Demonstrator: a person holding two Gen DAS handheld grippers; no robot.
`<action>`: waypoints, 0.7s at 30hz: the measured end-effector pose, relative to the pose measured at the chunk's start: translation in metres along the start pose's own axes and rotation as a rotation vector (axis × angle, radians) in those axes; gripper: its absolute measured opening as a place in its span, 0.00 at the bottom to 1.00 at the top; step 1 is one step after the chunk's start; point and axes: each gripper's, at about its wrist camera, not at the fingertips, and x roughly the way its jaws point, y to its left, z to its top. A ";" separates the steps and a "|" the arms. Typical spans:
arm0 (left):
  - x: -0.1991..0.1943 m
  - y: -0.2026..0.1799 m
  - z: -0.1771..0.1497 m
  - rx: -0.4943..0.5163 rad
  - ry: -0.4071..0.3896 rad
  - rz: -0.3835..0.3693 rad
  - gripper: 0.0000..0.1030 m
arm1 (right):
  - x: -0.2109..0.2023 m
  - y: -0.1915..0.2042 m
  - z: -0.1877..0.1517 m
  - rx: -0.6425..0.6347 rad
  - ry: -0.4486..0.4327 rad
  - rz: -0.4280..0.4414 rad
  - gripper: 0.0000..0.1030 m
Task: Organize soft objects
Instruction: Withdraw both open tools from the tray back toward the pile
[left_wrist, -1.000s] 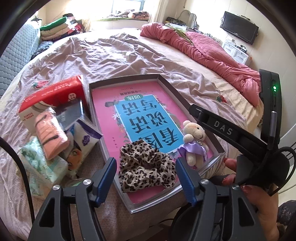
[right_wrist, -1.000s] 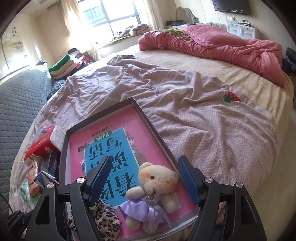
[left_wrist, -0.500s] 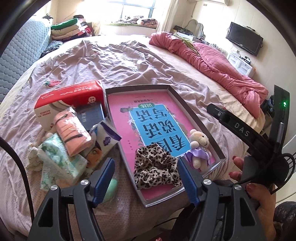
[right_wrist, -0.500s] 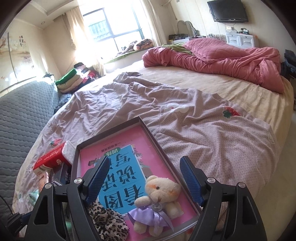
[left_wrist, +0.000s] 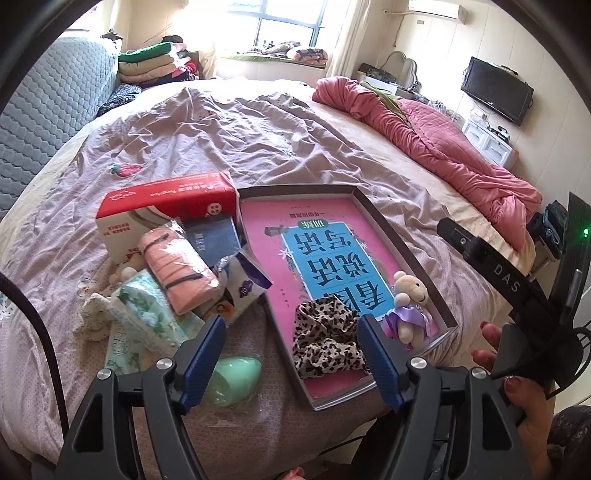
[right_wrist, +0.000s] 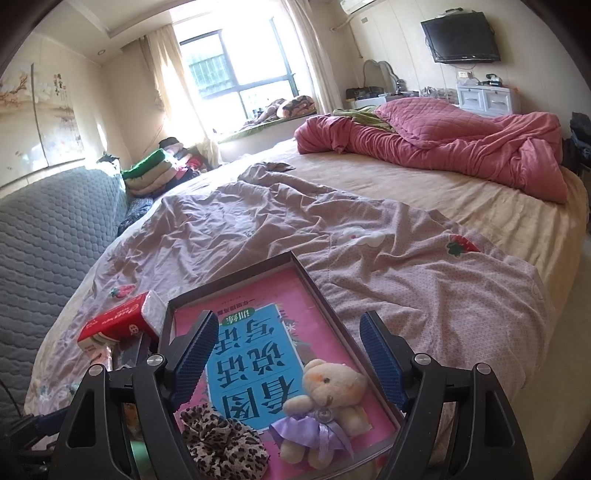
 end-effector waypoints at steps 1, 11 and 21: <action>-0.001 0.002 0.000 -0.003 -0.002 0.001 0.71 | -0.001 0.001 0.000 -0.004 0.002 0.000 0.78; -0.015 0.032 0.001 -0.058 -0.016 0.015 0.71 | -0.009 0.026 -0.002 -0.053 0.030 0.044 0.78; -0.031 0.072 -0.003 -0.123 -0.041 0.045 0.71 | -0.018 0.056 -0.006 -0.105 0.051 0.105 0.78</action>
